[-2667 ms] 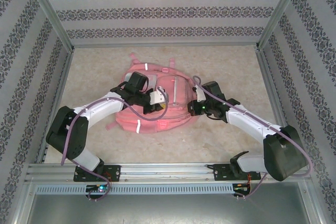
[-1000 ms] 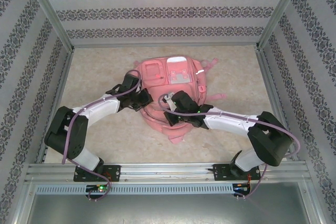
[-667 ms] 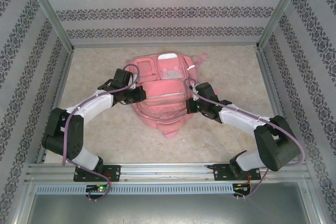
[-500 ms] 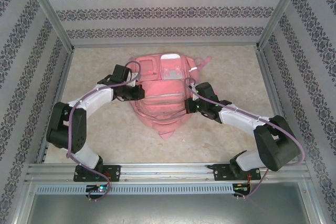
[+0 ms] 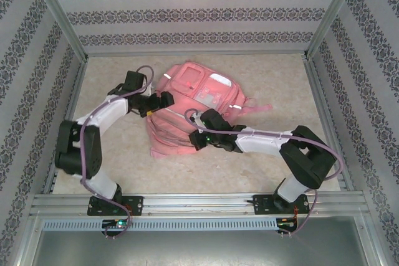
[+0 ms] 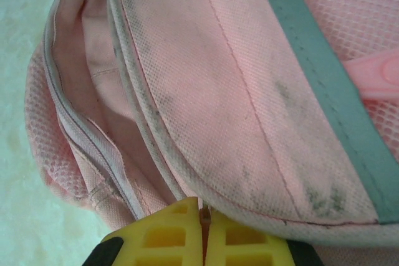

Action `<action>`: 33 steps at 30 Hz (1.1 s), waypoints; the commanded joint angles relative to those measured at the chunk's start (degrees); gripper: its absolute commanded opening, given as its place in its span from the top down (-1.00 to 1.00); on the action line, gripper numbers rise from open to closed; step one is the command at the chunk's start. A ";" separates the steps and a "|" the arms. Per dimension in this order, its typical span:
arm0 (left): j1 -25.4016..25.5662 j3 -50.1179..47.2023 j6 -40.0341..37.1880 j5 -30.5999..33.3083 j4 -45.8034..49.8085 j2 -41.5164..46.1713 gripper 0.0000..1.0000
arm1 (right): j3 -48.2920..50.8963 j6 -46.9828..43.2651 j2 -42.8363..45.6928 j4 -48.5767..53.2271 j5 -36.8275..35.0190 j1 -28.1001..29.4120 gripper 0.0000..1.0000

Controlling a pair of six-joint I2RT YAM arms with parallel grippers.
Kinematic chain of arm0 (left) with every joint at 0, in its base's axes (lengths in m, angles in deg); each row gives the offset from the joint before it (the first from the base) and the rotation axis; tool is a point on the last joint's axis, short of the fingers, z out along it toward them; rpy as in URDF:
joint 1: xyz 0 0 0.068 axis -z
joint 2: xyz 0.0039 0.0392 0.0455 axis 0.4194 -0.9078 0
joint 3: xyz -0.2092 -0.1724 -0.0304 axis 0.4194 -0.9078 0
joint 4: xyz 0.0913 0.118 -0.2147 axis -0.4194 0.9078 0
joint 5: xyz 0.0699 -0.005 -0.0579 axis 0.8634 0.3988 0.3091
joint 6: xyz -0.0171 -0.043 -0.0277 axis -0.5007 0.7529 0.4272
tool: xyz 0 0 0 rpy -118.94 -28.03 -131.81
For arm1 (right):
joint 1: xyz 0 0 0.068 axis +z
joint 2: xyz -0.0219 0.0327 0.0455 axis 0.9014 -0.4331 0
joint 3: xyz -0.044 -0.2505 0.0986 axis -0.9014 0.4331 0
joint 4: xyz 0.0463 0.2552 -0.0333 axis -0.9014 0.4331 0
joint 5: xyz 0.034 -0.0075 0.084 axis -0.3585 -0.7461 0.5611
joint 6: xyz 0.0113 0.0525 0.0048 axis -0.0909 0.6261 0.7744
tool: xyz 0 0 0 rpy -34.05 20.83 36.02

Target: Pack the student bag

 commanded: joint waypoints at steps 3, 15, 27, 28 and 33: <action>2.44 -9.50 13.85 5.34 -4.63 8.62 -0.99 | -4.07 0.56 -3.49 -2.32 3.25 1.87 1.00; 9.65 -10.15 22.30 10.47 -13.93 1.68 0.41 | -6.64 2.37 -5.49 -3.09 1.31 5.14 1.00; 5.59 -6.03 3.33 14.28 -0.06 6.81 1.00 | 1.02 -8.53 1.70 9.16 -11.81 -2.19 0.96; 5.57 -5.83 1.81 14.29 0.76 6.63 1.00 | 1.59 -8.53 2.14 9.12 -12.89 -3.82 0.96; 5.56 -5.03 -5.31 12.86 3.85 5.61 1.00 | 2.73 -5.46 3.84 8.18 -17.51 -11.73 0.94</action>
